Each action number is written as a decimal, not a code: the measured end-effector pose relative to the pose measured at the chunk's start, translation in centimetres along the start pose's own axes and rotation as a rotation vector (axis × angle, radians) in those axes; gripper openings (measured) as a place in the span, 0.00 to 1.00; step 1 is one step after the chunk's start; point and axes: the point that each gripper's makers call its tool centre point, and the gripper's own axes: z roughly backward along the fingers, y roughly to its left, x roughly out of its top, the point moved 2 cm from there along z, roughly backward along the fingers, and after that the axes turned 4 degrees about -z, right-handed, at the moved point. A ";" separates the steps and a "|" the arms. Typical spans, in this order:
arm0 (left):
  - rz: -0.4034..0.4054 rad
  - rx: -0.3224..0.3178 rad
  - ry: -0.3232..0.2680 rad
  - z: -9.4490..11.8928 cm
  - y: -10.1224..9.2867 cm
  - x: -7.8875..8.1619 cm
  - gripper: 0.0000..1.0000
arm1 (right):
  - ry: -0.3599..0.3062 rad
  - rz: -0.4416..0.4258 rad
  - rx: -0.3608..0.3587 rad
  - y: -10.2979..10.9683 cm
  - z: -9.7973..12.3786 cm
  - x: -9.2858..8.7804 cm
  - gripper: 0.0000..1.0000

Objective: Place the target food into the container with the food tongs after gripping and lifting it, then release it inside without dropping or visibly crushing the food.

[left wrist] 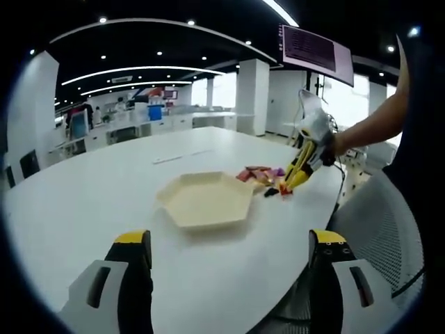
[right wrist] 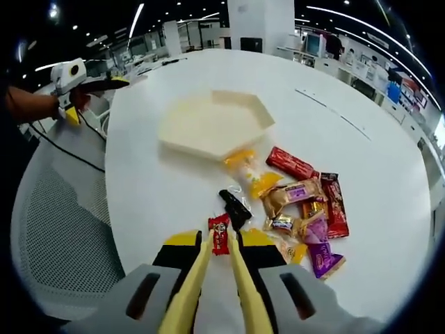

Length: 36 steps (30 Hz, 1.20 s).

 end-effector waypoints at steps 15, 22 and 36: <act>0.017 -0.016 -0.003 -0.3 -0.3 0.0 0.99 | -0.088 0.076 0.027 0.9 1.9 5.8 0.19; 0.010 -0.017 -0.006 -0.2 -0.4 0.0 0.99 | -0.117 0.098 0.036 0.8 2.2 8.2 0.19; 0.013 -0.013 -0.004 -0.2 -0.3 0.0 0.99 | -0.151 0.133 0.068 1.1 0.7 12.9 0.19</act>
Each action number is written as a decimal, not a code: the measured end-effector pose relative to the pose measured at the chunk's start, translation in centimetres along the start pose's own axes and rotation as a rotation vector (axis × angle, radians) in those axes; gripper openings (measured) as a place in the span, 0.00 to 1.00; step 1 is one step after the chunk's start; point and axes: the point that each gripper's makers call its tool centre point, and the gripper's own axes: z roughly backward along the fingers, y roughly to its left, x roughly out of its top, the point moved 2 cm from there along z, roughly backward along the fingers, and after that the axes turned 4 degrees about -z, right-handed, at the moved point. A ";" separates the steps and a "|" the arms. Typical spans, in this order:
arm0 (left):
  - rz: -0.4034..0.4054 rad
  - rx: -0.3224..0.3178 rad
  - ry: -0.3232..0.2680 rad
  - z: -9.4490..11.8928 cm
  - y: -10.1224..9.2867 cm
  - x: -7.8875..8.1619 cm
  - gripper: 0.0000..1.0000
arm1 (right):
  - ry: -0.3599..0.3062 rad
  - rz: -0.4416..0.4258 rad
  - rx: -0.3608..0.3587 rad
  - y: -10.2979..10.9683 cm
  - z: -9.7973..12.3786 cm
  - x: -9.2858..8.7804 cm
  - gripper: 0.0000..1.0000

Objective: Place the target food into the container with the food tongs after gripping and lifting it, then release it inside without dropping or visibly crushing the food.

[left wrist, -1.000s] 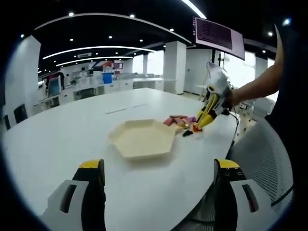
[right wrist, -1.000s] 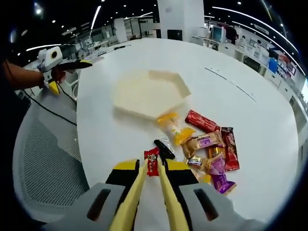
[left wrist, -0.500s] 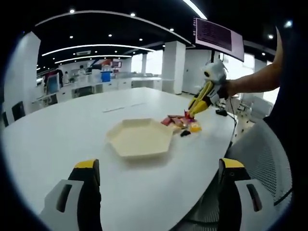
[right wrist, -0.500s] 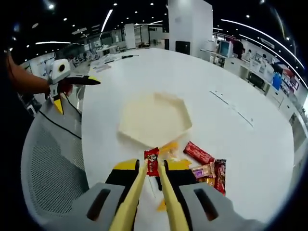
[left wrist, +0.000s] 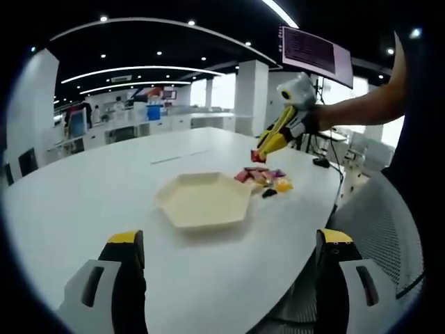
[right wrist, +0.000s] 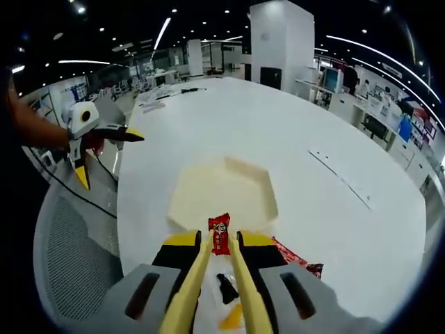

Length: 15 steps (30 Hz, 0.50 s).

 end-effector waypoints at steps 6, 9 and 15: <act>0.012 0.011 -0.004 0.0 0.3 0.0 0.99 | -0.013 0.005 0.017 0.1 -1.4 1.4 0.19; 0.014 0.010 -0.002 0.0 0.3 0.0 0.99 | -0.017 0.007 0.023 0.2 -2.0 1.9 0.19; 0.010 0.011 0.005 0.0 0.2 -0.2 0.99 | -0.015 0.020 0.039 0.1 -3.4 2.5 0.20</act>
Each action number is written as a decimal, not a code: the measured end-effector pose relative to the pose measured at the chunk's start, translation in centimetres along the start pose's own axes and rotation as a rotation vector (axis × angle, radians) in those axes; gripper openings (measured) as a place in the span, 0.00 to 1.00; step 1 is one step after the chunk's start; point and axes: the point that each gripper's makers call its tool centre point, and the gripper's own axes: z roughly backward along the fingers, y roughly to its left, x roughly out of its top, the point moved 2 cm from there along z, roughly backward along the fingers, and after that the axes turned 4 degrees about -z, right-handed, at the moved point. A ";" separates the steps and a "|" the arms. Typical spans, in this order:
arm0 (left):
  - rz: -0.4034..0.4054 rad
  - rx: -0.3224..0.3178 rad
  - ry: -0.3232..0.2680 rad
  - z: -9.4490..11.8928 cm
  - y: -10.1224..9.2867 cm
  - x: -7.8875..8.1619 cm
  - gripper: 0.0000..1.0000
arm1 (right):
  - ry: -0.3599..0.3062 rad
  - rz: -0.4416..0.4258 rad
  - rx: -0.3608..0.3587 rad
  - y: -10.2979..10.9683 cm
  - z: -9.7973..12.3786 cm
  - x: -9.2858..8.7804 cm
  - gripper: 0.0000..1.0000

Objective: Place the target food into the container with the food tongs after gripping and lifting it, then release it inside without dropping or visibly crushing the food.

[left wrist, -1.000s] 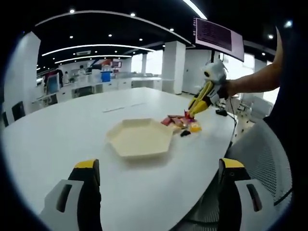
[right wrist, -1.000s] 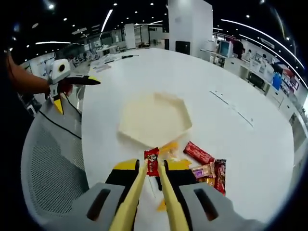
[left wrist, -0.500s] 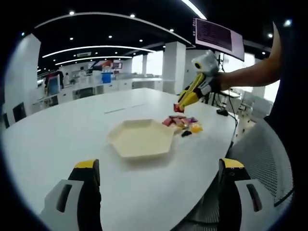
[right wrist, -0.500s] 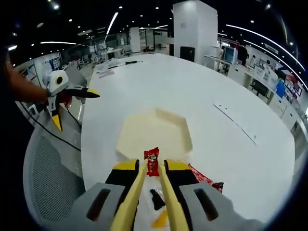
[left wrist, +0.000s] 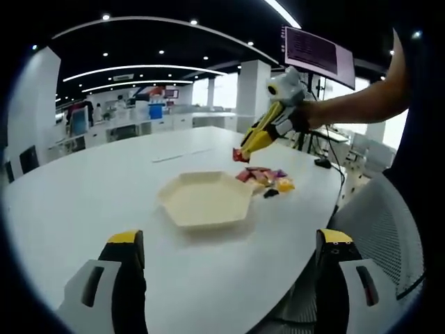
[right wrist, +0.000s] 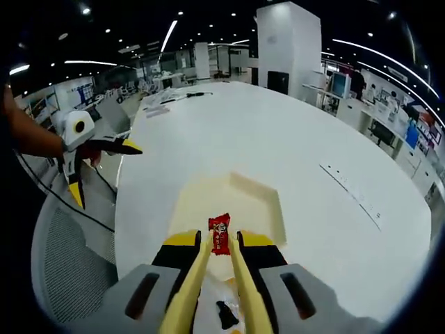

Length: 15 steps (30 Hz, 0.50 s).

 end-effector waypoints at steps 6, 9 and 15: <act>-0.002 -0.002 0.010 -0.1 0.0 -0.2 0.99 | -0.012 -0.002 0.007 -0.5 -1.7 1.2 0.20; 0.005 0.005 0.006 0.0 0.2 -0.1 0.99 | -0.014 -0.003 0.011 -0.6 -2.3 1.6 0.20; 0.011 0.007 0.005 0.0 0.3 -0.1 0.99 | -0.011 -0.010 0.019 -0.6 -3.4 1.8 0.20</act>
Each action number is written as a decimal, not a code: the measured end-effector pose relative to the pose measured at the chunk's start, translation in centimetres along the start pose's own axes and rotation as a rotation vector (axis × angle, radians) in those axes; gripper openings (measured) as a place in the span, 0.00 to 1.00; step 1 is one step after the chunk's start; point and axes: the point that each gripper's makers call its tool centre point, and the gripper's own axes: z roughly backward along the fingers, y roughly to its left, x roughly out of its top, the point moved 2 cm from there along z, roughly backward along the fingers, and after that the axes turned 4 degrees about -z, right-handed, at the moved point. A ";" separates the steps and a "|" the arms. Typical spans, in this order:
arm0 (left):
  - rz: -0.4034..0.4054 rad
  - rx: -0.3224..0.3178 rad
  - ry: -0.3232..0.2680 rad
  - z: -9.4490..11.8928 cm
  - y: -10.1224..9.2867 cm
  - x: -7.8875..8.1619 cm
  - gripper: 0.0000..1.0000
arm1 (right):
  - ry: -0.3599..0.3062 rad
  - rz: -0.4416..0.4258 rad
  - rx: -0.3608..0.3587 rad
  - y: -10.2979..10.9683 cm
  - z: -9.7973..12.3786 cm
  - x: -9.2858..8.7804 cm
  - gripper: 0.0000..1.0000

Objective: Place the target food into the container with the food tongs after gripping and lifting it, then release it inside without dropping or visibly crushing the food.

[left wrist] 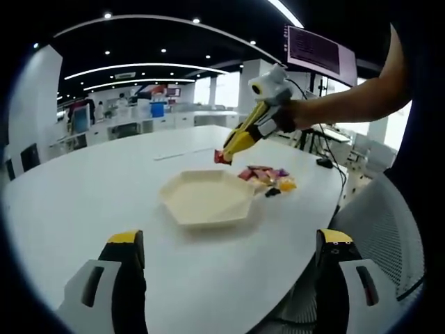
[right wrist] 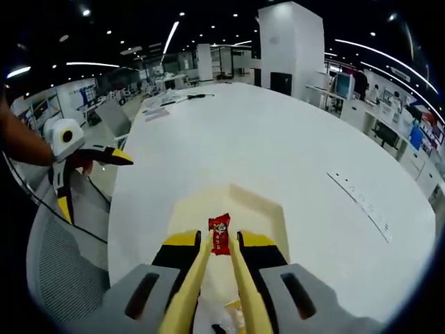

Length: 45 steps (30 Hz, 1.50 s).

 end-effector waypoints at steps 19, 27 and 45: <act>-0.001 0.007 0.000 0.0 0.1 0.0 0.99 | -0.011 0.010 -0.007 0.1 -0.6 0.0 0.23; -0.001 0.006 0.000 0.0 0.1 0.0 0.99 | -0.015 0.006 -0.012 0.2 0.8 0.0 0.24; -0.001 0.006 -0.001 0.0 0.1 0.0 0.99 | -0.032 0.028 -0.036 0.3 5.3 -0.9 0.25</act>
